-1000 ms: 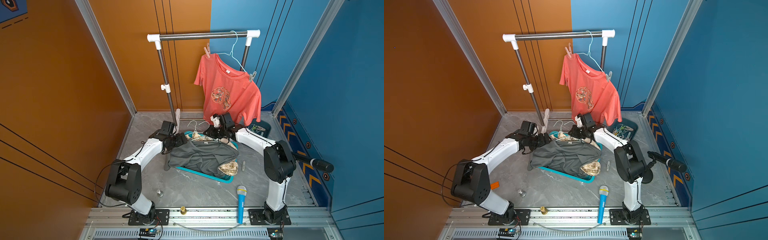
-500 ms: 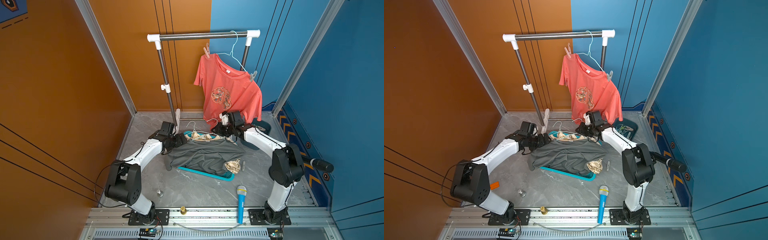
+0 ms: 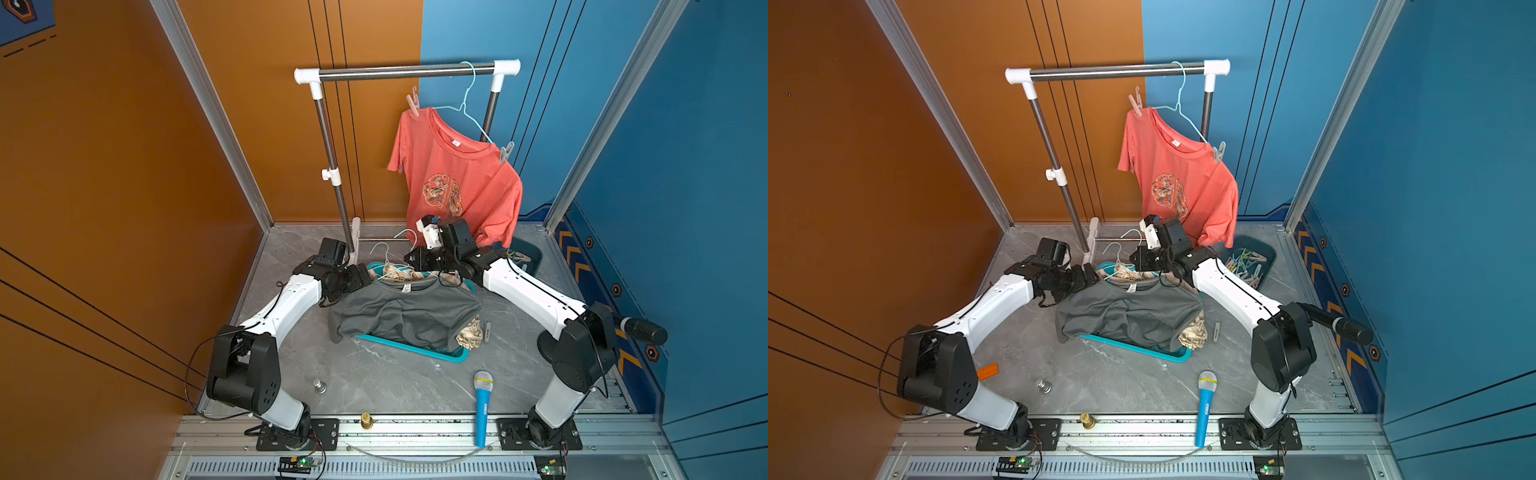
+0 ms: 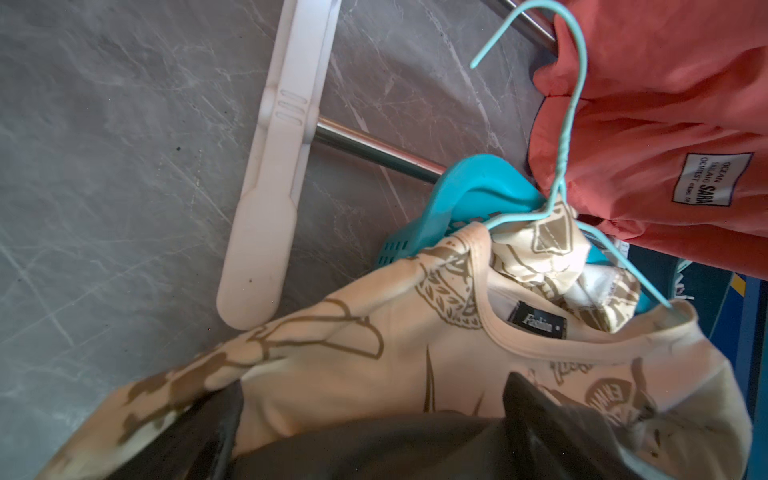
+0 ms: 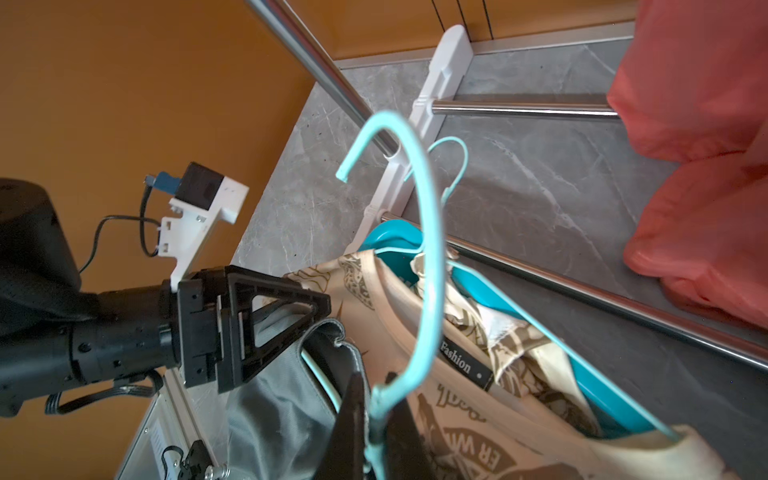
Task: Use clothespins to secure the t-shirt on both sides of the hanger
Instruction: Pick up the hanger from the basket.
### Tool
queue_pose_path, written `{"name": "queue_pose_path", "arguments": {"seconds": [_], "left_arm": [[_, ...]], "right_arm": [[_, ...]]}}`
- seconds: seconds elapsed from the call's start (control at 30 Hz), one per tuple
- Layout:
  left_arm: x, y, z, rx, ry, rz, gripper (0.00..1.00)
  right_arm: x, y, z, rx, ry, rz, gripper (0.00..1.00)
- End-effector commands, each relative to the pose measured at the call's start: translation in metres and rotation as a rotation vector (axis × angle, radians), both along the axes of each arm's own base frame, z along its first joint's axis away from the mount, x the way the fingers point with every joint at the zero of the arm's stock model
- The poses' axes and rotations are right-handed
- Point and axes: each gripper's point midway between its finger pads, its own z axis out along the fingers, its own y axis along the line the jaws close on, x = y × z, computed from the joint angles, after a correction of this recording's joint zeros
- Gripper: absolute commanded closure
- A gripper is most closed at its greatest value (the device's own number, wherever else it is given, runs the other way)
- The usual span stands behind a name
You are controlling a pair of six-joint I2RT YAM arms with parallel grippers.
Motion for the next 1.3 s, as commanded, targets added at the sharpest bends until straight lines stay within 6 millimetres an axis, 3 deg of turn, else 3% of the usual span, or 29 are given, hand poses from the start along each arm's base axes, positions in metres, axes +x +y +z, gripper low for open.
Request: {"name": "queue_pose_path", "arguments": {"seconds": [0.0,0.23,0.5,0.67,0.8,0.9,1.07,1.17,1.27], "left_arm": [[-0.002,0.006,0.039,0.019,-0.070,0.000,0.02],[-0.007,0.018,0.106,0.032,-0.238,0.017,0.02],[-0.029,0.021,0.167,0.016,-0.399,-0.005,0.02],[-0.051,-0.014,0.204,-0.029,-0.496,-0.152,0.02],[-0.072,-0.060,0.228,-0.023,-0.578,-0.329,0.23],[-0.079,-0.083,0.240,-0.064,-0.606,-0.407,0.32],[-0.078,-0.106,0.251,-0.164,-0.625,-0.459,0.33],[-0.077,-0.118,0.256,-0.210,-0.635,-0.484,0.47],[-0.074,-0.127,0.257,-0.219,-0.634,-0.501,0.51]], "right_arm": [[-0.001,-0.013,0.025,-0.071,-0.109,-0.010,0.93],[-0.024,-0.009,0.064,-0.028,-0.207,0.057,0.93],[-0.054,0.001,0.110,0.111,-0.317,0.167,0.93],[-0.071,0.007,0.132,0.201,-0.393,0.246,0.93],[-0.078,0.014,0.129,0.237,-0.385,0.305,0.93],[-0.084,0.021,0.126,0.266,-0.365,0.357,0.94],[-0.088,0.026,0.123,0.282,-0.347,0.392,0.95],[-0.091,0.028,0.121,0.291,-0.333,0.413,0.96],[-0.092,0.029,0.119,0.297,-0.322,0.428,0.96]]}}
